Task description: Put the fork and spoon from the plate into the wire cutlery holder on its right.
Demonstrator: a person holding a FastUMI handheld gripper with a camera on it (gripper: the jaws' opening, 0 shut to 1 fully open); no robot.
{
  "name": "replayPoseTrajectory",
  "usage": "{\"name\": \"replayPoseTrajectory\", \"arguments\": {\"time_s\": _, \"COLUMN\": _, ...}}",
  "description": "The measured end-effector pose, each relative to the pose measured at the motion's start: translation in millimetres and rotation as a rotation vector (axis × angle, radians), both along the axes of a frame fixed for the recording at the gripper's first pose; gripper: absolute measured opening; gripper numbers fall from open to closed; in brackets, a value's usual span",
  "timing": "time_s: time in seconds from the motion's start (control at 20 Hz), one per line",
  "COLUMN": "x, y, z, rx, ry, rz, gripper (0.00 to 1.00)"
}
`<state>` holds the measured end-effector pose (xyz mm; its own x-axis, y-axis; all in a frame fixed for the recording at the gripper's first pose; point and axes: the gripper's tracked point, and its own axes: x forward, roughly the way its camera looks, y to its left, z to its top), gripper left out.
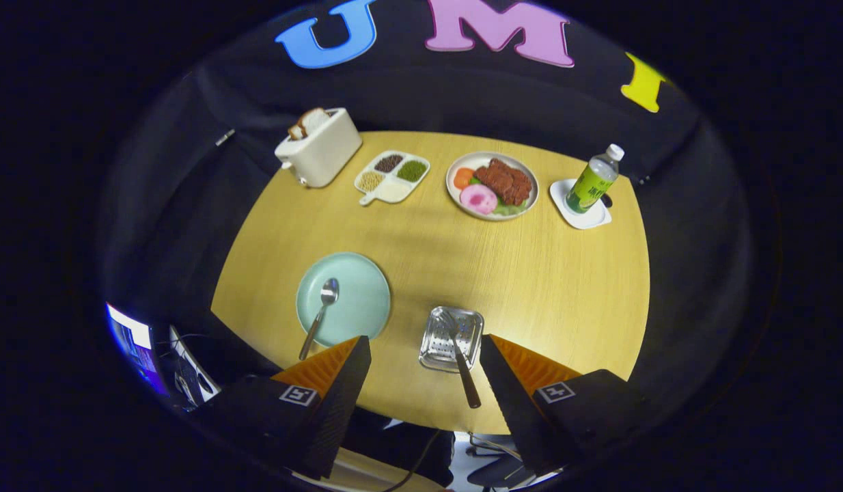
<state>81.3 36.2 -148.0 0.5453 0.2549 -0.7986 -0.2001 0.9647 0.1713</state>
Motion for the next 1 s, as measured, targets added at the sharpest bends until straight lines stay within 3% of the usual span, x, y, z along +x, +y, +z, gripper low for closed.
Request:
{"name": "replayPoseTrajectory", "arguments": {"time_s": 0.2, "x": -7, "y": 27, "z": 17, "rx": -0.012, "ry": -0.222, "rz": -0.024, "gripper": 1.00}}
{"name": "replayPoseTrajectory", "arguments": {"time_s": 0.35, "x": -12, "y": 69, "z": 9, "rx": 0.032, "ry": -0.283, "rz": -0.036, "gripper": 1.00}}
{"name": "replayPoseTrajectory", "arguments": {"time_s": 0.65, "x": 5, "y": 148, "z": -23, "rx": 0.151, "ry": -0.273, "rz": -0.107, "gripper": 1.00}}
{"name": "replayPoseTrajectory", "arguments": {"time_s": 1.0, "x": -13, "y": 201, "z": -124, "rx": 0.064, "ry": -0.056, "rz": 0.003, "gripper": 1.00}}
